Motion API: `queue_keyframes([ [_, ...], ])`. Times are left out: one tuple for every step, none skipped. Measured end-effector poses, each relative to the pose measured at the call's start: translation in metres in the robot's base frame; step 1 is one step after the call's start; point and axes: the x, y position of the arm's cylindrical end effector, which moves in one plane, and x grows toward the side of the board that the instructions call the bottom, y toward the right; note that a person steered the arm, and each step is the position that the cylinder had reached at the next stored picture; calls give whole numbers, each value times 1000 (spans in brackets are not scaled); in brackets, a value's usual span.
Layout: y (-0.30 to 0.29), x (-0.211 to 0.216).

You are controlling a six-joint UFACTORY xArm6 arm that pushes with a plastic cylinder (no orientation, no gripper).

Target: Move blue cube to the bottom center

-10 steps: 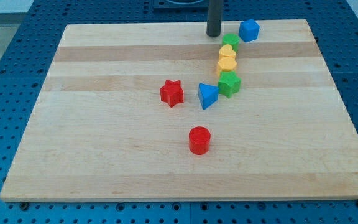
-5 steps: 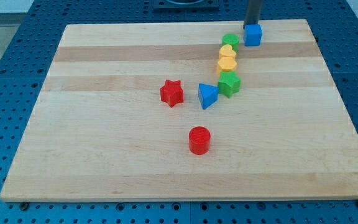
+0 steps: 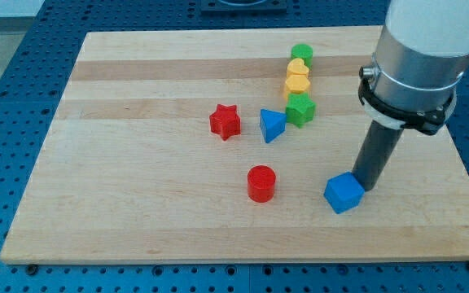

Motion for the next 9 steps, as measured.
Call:
queue_keyframes([
  [13,-17],
  [54,-21],
  [53,3],
  [41,16],
  [30,20],
  [15,17],
  [-4,9],
  [-26,8],
  [-57,10],
])
